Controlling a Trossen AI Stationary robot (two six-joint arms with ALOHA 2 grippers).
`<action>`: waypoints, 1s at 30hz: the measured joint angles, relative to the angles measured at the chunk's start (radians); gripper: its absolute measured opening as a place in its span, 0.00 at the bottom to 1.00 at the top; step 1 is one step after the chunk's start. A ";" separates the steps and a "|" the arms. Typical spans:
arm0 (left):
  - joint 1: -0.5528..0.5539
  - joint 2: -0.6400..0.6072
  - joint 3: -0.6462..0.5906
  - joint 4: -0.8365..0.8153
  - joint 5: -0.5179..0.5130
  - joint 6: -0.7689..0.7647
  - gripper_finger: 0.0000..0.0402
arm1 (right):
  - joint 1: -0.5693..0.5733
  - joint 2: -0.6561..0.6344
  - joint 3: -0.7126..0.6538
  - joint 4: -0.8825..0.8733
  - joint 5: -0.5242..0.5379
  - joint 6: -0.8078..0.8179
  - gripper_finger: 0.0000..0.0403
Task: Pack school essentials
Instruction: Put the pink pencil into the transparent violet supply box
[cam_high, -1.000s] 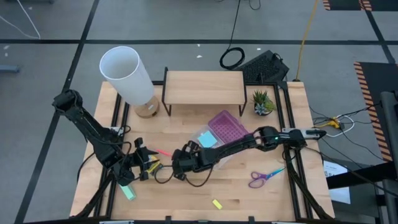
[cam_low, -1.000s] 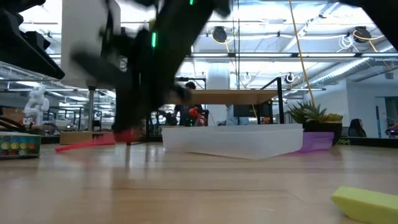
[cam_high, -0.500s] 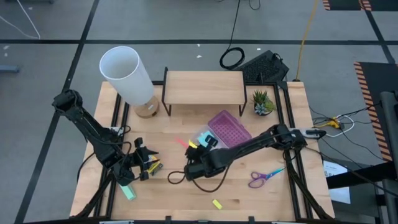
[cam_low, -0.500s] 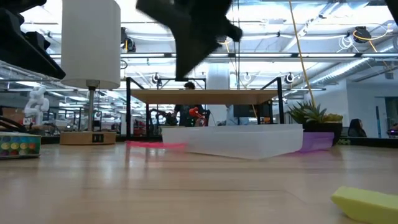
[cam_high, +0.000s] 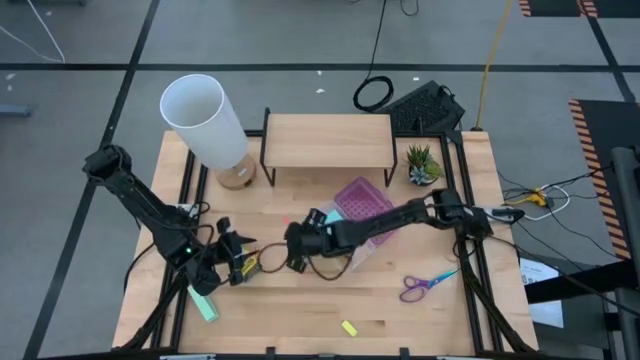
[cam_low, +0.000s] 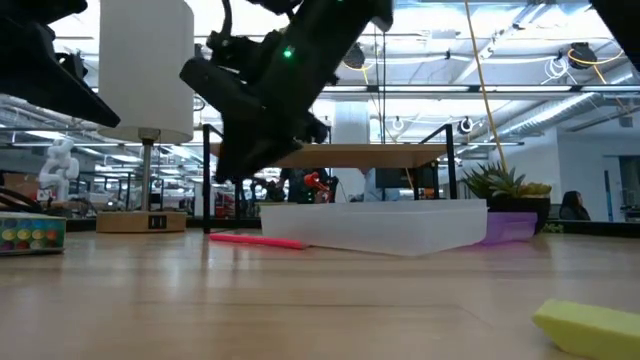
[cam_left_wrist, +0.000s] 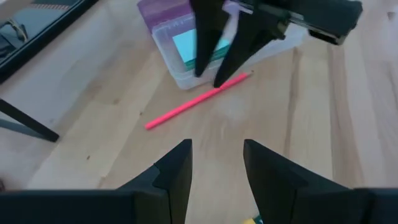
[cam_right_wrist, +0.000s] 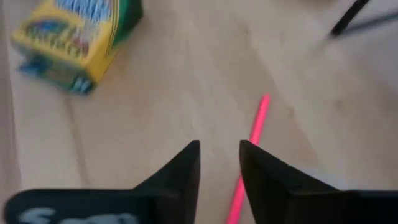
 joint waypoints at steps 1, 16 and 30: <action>0.004 0.000 0.000 0.000 0.000 0.000 0.37 | -0.022 -0.002 0.000 0.022 -0.002 -0.025 0.30; 0.012 0.000 0.000 -0.001 0.011 0.013 0.37 | -0.120 0.102 -0.001 0.151 -0.178 -0.077 0.48; 0.013 0.001 0.000 0.000 0.011 0.018 0.37 | -0.120 0.122 -0.001 0.080 -0.130 -0.105 0.35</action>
